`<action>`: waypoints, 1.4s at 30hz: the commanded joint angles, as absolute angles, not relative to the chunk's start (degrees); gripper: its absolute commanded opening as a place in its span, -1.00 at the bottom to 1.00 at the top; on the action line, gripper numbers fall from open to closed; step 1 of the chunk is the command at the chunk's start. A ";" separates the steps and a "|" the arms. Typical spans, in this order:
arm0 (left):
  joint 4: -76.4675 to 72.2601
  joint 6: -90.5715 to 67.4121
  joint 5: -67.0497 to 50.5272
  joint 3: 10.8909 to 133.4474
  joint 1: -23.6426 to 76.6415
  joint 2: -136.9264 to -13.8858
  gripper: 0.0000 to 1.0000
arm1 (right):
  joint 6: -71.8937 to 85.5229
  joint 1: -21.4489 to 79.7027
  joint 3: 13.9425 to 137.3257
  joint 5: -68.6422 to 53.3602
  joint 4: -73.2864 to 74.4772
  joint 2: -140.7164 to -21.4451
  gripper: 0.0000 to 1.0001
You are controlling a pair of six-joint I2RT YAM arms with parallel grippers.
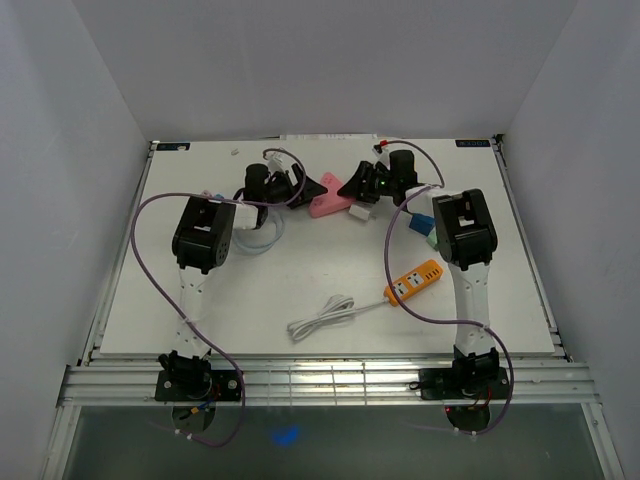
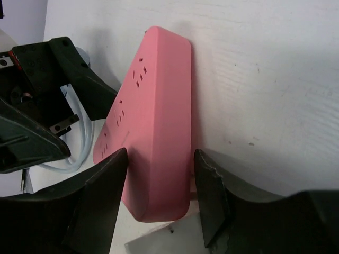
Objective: Insert the plug
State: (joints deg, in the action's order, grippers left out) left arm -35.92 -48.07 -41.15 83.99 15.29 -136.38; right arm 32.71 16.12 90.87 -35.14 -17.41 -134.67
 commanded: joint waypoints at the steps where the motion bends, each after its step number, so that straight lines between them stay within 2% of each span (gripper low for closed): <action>1: -35.77 -46.49 -41.66 78.68 17.57 -130.17 0.79 | 31.82 16.87 88.42 -36.65 -18.46 -129.65 0.16; 9: -37.53 -43.24 -38.50 61.45 20.56 -116.73 0.74 | 28.39 17.75 76.56 -36.04 -18.29 -120.86 0.10; 22: -39.11 -42.80 -36.21 47.12 28.82 -105.12 0.71 | 25.05 20.48 64.61 -37.44 -18.10 -111.45 0.07; 35: -32.79 -39.20 -32.34 40.17 29.27 -95.10 0.70 | 24.35 22.59 64.16 -37.09 -19.42 -111.62 0.09; 38: -31.55 -39.11 -33.48 39.82 28.83 -93.96 0.68 | 24.17 23.46 65.30 -36.57 -19.34 -112.58 0.21; 42: -31.29 -39.11 -33.66 38.41 28.57 -92.29 0.66 | 24.43 24.17 67.14 -36.21 -19.69 -114.17 0.25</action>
State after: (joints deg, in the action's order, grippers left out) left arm -33.08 -40.38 -33.61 39.90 28.97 -95.13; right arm 25.02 23.42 64.05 -35.75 -17.72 -113.27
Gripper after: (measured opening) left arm 0.831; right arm 0.619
